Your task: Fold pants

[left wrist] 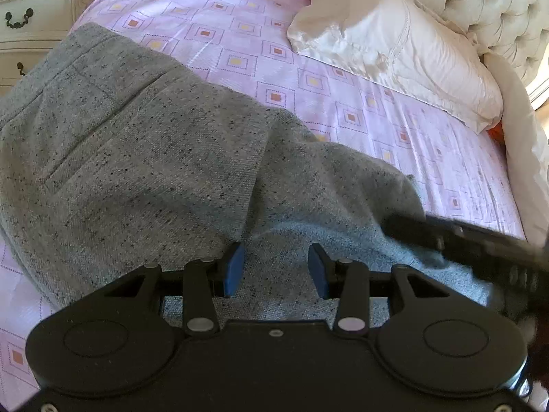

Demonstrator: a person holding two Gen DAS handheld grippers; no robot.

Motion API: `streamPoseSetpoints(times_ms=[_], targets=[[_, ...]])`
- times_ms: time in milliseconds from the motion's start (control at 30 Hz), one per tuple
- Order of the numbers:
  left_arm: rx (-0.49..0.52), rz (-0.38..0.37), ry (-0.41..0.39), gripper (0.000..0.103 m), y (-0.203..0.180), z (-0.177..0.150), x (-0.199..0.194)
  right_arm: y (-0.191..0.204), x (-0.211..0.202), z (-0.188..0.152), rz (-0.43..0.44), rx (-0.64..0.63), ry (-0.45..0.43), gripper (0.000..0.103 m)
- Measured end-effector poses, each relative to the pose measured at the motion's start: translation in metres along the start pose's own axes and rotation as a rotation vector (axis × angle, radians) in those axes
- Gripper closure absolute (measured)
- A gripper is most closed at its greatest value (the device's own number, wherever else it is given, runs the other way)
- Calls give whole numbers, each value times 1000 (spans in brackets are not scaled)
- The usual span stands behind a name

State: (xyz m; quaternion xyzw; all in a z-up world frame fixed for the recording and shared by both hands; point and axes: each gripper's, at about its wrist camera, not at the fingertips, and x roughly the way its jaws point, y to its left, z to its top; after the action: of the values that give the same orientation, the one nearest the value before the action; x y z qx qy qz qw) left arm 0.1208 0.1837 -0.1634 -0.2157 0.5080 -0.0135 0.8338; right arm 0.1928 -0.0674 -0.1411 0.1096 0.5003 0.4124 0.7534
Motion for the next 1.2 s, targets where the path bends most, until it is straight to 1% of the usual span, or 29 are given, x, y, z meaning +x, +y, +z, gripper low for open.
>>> streamPoseSetpoints(times_ms=[33, 100, 133, 200, 233, 267, 333, 367, 433, 567, 600, 667, 733, 767, 833, 867, 1000, 1033, 1067, 1133, 1167, 1200], targets=[[5, 4, 0, 53, -1, 0, 0, -3, 5, 1, -1, 4, 7, 68], [18, 13, -1, 53, -4, 0, 0, -4, 13, 11, 6, 16, -22, 68], [24, 18, -2, 53, -5, 0, 0, -3, 8, 13, 3, 17, -65, 69], [30, 21, -1, 53, -6, 0, 1, 2, -5, 13, -28, -1, -217, 69], [30, 21, -1, 53, -6, 0, 0, 5, -10, 10, -38, -14, -273, 68], [29, 20, -1, 53, -5, 0, 1, 5, -9, 9, -63, -20, -281, 68], [25, 16, -1, 53, -5, 1, 1, 4, 2, 7, -101, -34, -196, 69], [24, 15, 0, 53, -4, 1, 1, 5, 4, 4, -121, -54, -169, 69], [26, 13, 0, 53, -4, 1, 1, 12, 6, -3, -142, -115, -138, 68], [13, 5, -2, 53, -2, 1, 0, 21, 15, -2, -176, -140, -71, 68], [7, 1, -2, 53, -1, 1, -1, 22, 17, 1, -194, -141, -73, 68], [1, -4, -2, 53, -1, 0, -2, 23, 16, 5, -251, -144, -115, 68], [3, -4, -4, 53, -1, 0, -2, 20, 16, 10, -307, -121, -153, 68], [6, -2, -5, 53, -2, 0, -3, 18, 17, 12, -315, -103, -152, 68], [24, 11, -8, 53, -6, -2, -4, 10, 21, 15, -279, -59, -105, 68], [37, 20, -10, 53, -8, -2, -4, 9, 22, 15, -271, -52, -98, 68], [89, 58, -15, 53, -18, -4, -4, 12, 26, 15, -264, -83, -75, 68], [98, 65, -16, 53, -20, -5, -4, 14, 28, 16, -262, -99, -69, 75], [103, 68, -17, 53, -21, -5, -4, 17, 29, 16, -261, -137, -64, 99], [106, 72, -17, 53, -22, -4, -5, 27, 31, 16, -336, -251, -82, 99], [104, 71, -19, 53, -22, -4, -5, 27, 33, 17, -366, -265, -96, 99], [101, 67, -25, 53, -21, -4, -7, 23, 37, 17, -382, -252, -94, 99]])
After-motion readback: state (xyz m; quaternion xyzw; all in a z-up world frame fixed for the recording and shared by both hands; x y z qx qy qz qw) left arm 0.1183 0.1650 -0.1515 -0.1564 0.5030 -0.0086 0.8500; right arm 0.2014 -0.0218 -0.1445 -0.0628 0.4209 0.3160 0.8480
